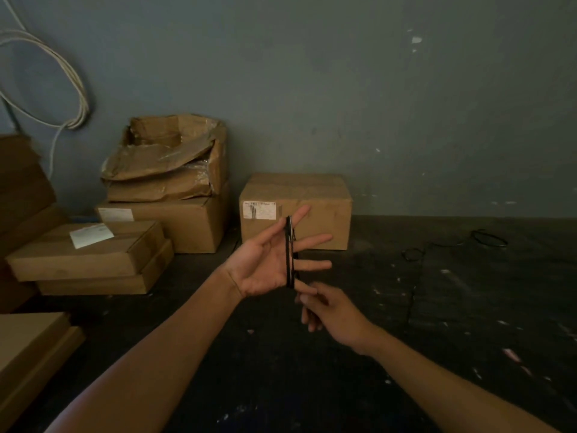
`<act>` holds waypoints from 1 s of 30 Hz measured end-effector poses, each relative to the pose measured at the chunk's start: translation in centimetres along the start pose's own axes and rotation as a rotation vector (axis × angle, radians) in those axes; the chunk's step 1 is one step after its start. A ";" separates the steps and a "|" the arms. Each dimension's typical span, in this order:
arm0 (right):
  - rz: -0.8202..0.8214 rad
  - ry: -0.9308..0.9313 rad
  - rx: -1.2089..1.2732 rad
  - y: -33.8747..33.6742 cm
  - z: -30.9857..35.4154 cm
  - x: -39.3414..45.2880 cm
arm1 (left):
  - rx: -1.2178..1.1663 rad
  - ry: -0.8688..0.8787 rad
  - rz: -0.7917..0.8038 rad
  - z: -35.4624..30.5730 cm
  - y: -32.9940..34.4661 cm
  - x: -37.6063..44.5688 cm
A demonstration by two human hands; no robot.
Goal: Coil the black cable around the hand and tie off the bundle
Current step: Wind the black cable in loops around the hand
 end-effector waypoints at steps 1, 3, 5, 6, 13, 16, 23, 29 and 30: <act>0.017 0.024 0.018 0.5 0.2 -0.5 | -0.010 0.014 -0.020 -0.1 -0.2 0.1; 0.033 0.058 0.037 1.4 0.5 -1.2 | -0.002 0.040 -0.068 -0.1 -0.6 0.2; 0.015 0.052 0.025 2.0 1.0 -1.5 | 0.011 0.067 -0.127 -0.1 -1.2 0.3; -0.009 0.034 -0.001 2.2 1.3 -1.6 | 0.012 0.082 -0.159 -0.1 -1.5 0.3; -0.100 -0.280 -0.449 2.3 3.2 -2.6 | -0.049 0.191 -0.378 0.4 -3.1 0.2; -0.103 -0.354 -0.534 1.5 4.7 -2.5 | -0.022 0.182 -0.393 0.9 -3.9 0.0; -0.093 -0.489 -0.785 -1.6 9.3 -1.3 | 0.125 0.077 -0.396 3.0 -4.9 -0.5; -0.133 -0.564 -0.936 -4.9 12.5 2.0 | 0.177 -0.079 -0.276 4.7 -3.7 -0.8; -0.144 -0.575 -0.938 -5.3 12.7 2.5 | 0.180 -0.096 -0.255 4.8 -3.4 -0.8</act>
Point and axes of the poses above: each hand's wrist, its own x-axis towards the middle knuckle, its own y-axis out of the palm, z = x × y, the point moved 1 cm from there along x, towards the middle knuckle, and after that the axes turned 12 degrees about -z, right-handed, at the moved point
